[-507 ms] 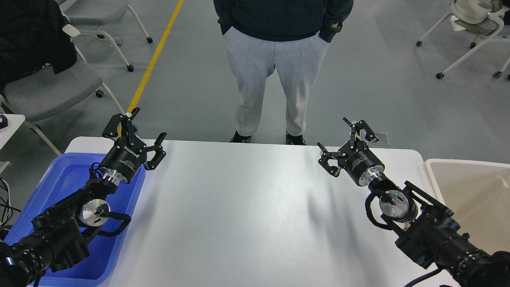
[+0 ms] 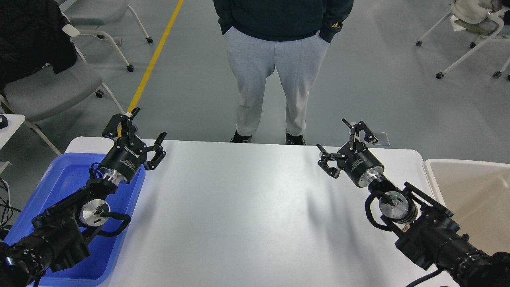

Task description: Tidy desktop

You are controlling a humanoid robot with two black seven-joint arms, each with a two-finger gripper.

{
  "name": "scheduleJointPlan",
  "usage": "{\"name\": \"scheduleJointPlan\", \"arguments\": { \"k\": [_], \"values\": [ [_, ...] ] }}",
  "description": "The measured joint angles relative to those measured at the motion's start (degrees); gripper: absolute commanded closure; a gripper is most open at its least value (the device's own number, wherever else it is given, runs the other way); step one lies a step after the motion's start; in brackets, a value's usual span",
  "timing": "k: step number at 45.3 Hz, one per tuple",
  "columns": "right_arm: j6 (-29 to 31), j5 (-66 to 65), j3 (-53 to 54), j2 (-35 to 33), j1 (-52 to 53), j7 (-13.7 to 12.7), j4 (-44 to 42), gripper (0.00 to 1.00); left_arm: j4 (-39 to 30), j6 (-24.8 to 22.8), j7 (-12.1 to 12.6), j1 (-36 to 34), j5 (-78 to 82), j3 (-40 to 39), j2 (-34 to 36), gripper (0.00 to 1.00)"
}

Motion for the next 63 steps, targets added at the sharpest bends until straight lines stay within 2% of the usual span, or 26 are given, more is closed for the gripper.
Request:
{"name": "scheduleJointPlan", "arguments": {
  "k": [15, 30, 47, 63],
  "values": [
    [0.13, -0.75, 0.11, -4.14, -0.51, 0.07, 5.22, 0.0, 0.0, 0.0, 0.0, 0.0, 0.0, 0.0, 0.0, 0.0],
    [0.46, -10.47, -2.92, -17.93, -0.28, 0.07, 17.81, 0.0, 0.01, 0.0, 0.0, 0.0, 0.0, 0.0, 0.0, 0.0],
    [2.72, -34.21, -12.22, -36.42, 2.42, 0.04, 30.94, 0.0, 0.0, 0.0, 0.0, 0.0, -0.01, 0.0, 0.0, 0.0],
    [2.64, -59.94, -21.78, -46.11, 5.21, 0.18, 36.54, 0.0, 0.02, 0.0, 0.0, 0.0, 0.0, 0.0, 0.0, 0.0]
  ]
}}
